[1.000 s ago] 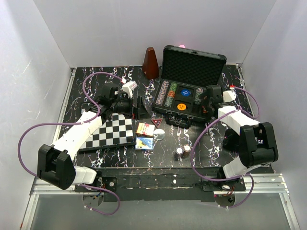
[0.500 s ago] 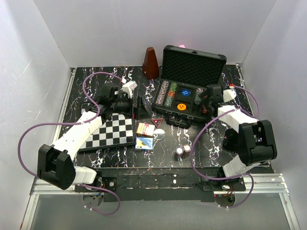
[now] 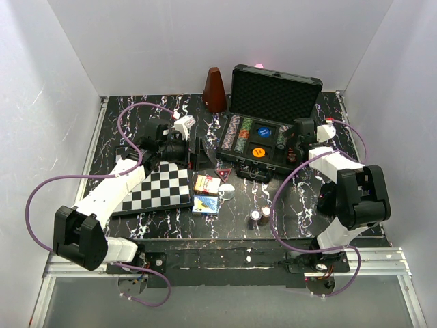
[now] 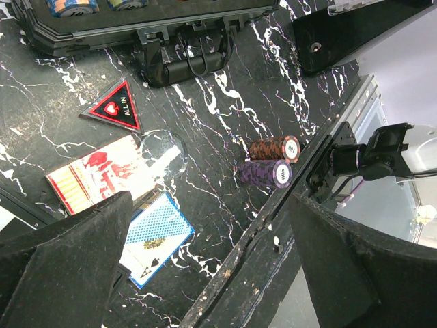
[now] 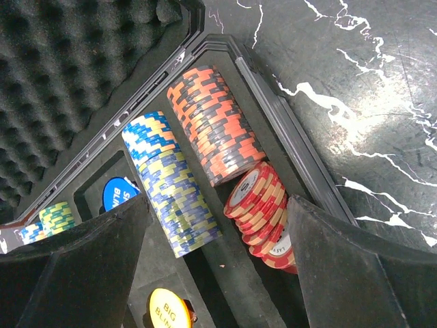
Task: Pack up texas hold em set
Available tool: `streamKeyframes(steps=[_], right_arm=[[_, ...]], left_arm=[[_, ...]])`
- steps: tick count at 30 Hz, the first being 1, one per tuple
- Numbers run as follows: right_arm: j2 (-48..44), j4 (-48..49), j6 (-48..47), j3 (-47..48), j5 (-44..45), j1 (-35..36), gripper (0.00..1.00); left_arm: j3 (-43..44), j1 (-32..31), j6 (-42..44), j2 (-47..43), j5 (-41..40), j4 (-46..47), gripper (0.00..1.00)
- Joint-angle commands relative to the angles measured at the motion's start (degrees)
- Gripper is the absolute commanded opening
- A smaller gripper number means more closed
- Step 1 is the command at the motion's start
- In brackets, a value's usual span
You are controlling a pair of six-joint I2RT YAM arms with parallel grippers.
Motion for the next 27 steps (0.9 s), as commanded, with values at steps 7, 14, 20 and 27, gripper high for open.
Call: streamKeyframes(steps=[7, 14, 20, 27], right_arm=[[1.05, 2.55, 2.42, 5.26, 0.74, -0.04, 0.88], [5.0, -5.62, 4.35, 10.8, 0.74, -1.18, 0.88], [6.68, -7.92, 5.05, 12.48, 0.39, -1.62, 0.89], [4.84, -7.39, 4.0, 10.81, -0.75, -1.62, 0.91]], left_arm=[[1.78, 0.33, 0.58, -1.67, 0.17, 0.06, 0.98], [1.86, 0.33, 0.49, -1.41, 0.43, 0.15, 0.98], [1.86, 0.33, 0.49, -1.24, 0.52, 0.15, 0.98], [1.86, 0.42, 0.49, -1.32, 0.61, 0.15, 0.98]])
